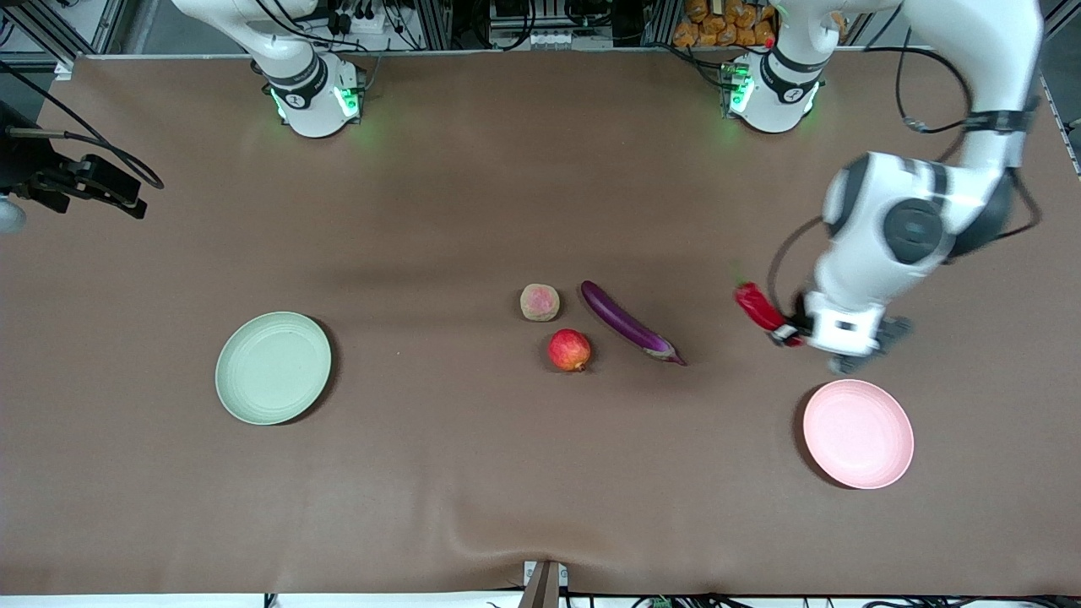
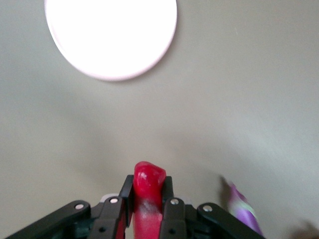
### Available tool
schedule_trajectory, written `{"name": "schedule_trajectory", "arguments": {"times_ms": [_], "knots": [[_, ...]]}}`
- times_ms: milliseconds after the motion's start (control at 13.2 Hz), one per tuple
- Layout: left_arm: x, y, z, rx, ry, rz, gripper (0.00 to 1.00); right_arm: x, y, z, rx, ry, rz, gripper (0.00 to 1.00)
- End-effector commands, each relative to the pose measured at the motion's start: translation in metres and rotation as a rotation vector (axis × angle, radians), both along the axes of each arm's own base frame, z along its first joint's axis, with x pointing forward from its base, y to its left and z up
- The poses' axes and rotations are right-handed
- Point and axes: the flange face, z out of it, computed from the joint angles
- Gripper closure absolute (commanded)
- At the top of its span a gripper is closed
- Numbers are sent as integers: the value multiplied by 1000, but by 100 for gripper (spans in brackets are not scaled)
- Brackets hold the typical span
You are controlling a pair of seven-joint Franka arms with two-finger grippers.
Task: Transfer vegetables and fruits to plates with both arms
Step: 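Carry the chili with the left gripper onto the pink plate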
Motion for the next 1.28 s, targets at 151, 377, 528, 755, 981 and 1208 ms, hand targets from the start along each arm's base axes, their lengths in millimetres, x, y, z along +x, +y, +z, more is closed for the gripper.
{"name": "schedule_trajectory", "arguments": {"times_ms": [151,377,528,755,981,1208], "knots": [[76,100,-28,-29,-27,-62,100,6,23,-2,-5,-8,42,0],[106,144,-53,-57,-42,18,100,21,62,-21,-21,-16,113,0],[122,163,-71,-66,-60,47,100,38,92,-44,-54,-33,118,0],[140,174,-86,-73,-115,68,100,51,127,-69,-61,-54,-14,0],[139,203,-108,-11,-130,63,100,56,170,-89,-55,-71,-232,0],[138,211,-115,3,-129,-11,38,54,216,-114,-57,-73,-394,0]]}}
